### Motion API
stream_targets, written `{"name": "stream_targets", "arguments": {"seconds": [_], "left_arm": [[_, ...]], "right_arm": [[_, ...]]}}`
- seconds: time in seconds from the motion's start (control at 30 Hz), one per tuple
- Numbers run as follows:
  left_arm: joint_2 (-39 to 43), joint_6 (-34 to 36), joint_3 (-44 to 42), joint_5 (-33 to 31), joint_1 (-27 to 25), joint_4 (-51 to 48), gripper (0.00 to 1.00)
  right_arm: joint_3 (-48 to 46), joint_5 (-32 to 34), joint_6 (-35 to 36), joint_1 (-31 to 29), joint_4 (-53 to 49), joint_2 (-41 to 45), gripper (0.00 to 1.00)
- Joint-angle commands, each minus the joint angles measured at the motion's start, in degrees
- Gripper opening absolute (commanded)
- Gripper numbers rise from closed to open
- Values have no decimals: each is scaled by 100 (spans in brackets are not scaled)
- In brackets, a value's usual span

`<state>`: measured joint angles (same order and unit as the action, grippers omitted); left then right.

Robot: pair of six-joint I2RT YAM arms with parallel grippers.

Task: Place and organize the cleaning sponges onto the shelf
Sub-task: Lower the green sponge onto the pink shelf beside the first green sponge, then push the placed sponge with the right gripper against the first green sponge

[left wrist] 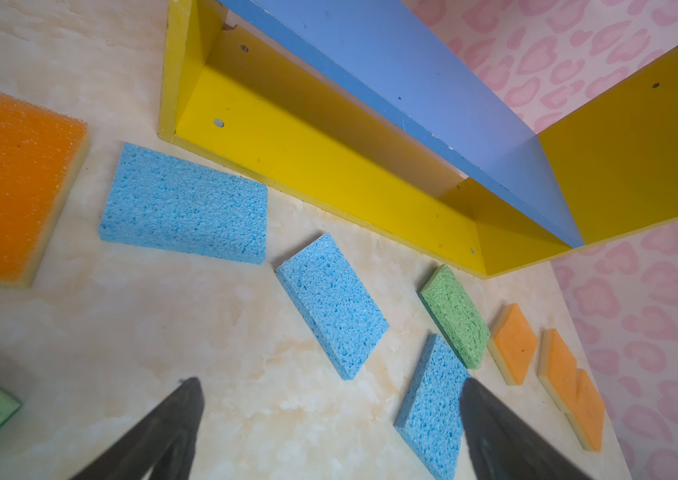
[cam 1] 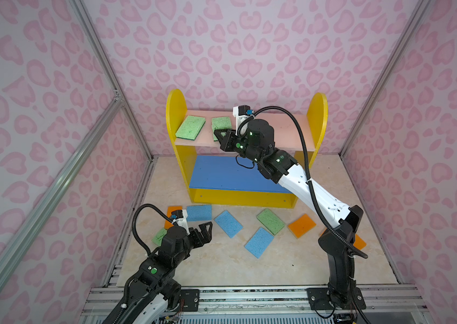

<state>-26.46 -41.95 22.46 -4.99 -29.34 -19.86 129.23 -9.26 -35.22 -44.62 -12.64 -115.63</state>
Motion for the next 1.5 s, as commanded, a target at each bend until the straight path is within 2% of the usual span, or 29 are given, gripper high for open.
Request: {"name": "stream_targets", "arguments": {"seconds": [0.0, 0.27, 0.47, 0.6, 0.8, 1.03, 1.23, 1.47], "left_arm": [[32, -30, 20, -88, 8, -57, 97], [62, -20, 57, -111, 8, -108, 97], [71, -10, 63, -107, 8, -98, 97], [53, 13, 82, -115, 8, -65, 97], [8, 29, 127, -106, 10, -15, 97], [104, 46, 129, -92, 8, -104, 97], [167, 62, 126, -107, 8, -194, 97], [62, 91, 154, -116, 8, -152, 97]], "right_arm": [[181, -135, -44, -3, -104, -179, 13], [709, -279, -79, -19, -365, -495, 13], [724, -236, 197, -25, -576, -171, 19], [1012, -348, 477, -38, -1230, -44, 23], [1020, 64, 990, -38, -1867, 246, 30], [1121, 385, 1202, 153, -2271, 191, 36], [1134, 284, 1160, 361, -2231, 103, 38], [1579, 319, 1221, 372, -2532, -321, 40]]}}
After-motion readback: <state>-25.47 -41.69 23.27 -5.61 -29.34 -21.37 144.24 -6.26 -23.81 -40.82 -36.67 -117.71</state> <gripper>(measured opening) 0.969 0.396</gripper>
